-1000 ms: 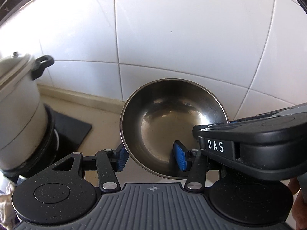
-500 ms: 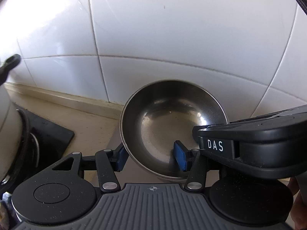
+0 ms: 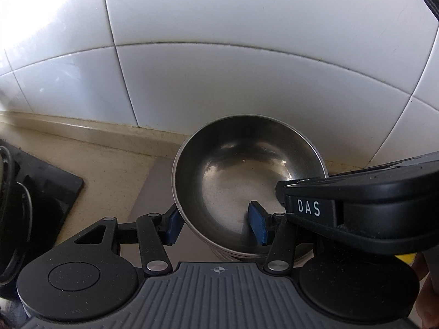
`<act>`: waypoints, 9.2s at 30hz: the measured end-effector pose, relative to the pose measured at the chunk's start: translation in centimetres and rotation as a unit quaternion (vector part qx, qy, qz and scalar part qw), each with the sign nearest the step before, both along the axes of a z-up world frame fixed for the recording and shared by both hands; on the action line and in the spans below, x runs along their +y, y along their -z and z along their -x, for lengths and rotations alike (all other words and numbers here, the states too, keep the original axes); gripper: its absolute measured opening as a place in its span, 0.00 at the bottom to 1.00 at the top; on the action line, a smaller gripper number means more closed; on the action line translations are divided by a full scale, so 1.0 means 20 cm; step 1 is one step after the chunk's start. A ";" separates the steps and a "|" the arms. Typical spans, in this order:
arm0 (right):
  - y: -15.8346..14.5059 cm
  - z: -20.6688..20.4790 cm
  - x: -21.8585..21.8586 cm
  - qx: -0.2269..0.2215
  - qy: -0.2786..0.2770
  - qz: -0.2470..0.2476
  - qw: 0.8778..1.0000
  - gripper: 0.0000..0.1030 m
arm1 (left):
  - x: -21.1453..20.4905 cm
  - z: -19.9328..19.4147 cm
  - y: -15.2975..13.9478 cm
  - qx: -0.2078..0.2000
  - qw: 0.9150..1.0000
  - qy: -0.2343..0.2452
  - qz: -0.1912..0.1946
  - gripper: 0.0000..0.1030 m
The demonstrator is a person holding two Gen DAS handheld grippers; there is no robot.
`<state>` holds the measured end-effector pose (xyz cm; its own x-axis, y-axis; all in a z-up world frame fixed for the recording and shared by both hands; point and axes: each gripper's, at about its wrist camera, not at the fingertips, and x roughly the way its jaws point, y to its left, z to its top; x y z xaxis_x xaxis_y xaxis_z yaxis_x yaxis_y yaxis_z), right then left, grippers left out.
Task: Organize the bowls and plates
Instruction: 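Lower the steel bowl into the nested bowls with both grippers, then open both grippers and release the bowl onto the stack, then move both grippers back from the bowl stack over the plate stack, then close both grippers on the rim of the three nested steel bowls, then lift the nested bowls with both grippers and carry them over the plates, then lower the nested bowls onto the flowered plate stack and open both grippers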
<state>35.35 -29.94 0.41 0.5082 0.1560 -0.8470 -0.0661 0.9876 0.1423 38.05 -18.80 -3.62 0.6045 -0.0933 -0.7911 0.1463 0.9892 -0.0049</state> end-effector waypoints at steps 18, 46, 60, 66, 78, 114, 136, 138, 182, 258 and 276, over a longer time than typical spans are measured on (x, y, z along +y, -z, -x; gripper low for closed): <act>0.02 0.00 -0.05 -0.001 0.011 -0.025 1.000 0.00 | 0.07 -0.06 0.03 0.017 1.000 0.008 0.019 0.50; -0.16 0.20 -0.02 -0.048 -0.008 0.016 0.999 0.09 | 0.11 0.08 -0.07 -0.013 1.000 0.008 0.010 0.58; -0.23 0.39 0.02 -0.065 -0.019 0.002 0.998 0.09 | 0.20 0.25 -0.11 -0.028 1.000 -0.006 0.009 0.70; -0.23 0.50 0.02 -0.066 -0.014 -0.010 0.998 0.09 | 0.23 0.35 -0.12 -0.030 0.999 -0.009 0.008 0.77; -0.27 0.72 0.10 -0.077 -0.017 -0.008 0.997 0.20 | 0.30 0.54 -0.13 -0.030 0.999 -0.019 0.008 0.80; -0.21 1.09 0.13 -0.072 -0.002 -0.012 0.997 0.41 | 0.42 0.85 -0.10 -0.015 0.999 -0.027 0.009 0.86; -0.13 1.19 0.15 -0.064 0.000 0.001 0.998 0.41 | 0.44 0.99 -0.06 -0.015 0.999 -0.040 0.001 0.86; -0.13 1.19 0.16 -0.061 -0.004 0.002 0.998 0.41 | 0.44 0.98 -0.07 -0.016 0.999 -0.042 0.000 0.86; 0.24 0.06 -0.20 0.055 0.169 -0.167 0.970 0.28 | 0.24 -0.26 0.21 0.051 0.993 0.074 0.075 0.28; -0.21 1.09 0.13 -0.032 0.047 -0.075 0.996 0.26 | 0.46 0.77 -0.07 0.005 0.999 0.001 0.047 0.61; -0.31 1.44 0.22 -0.067 0.046 -0.113 0.990 0.36 | 0.60 1.04 -0.07 0.006 0.997 -0.009 0.075 0.70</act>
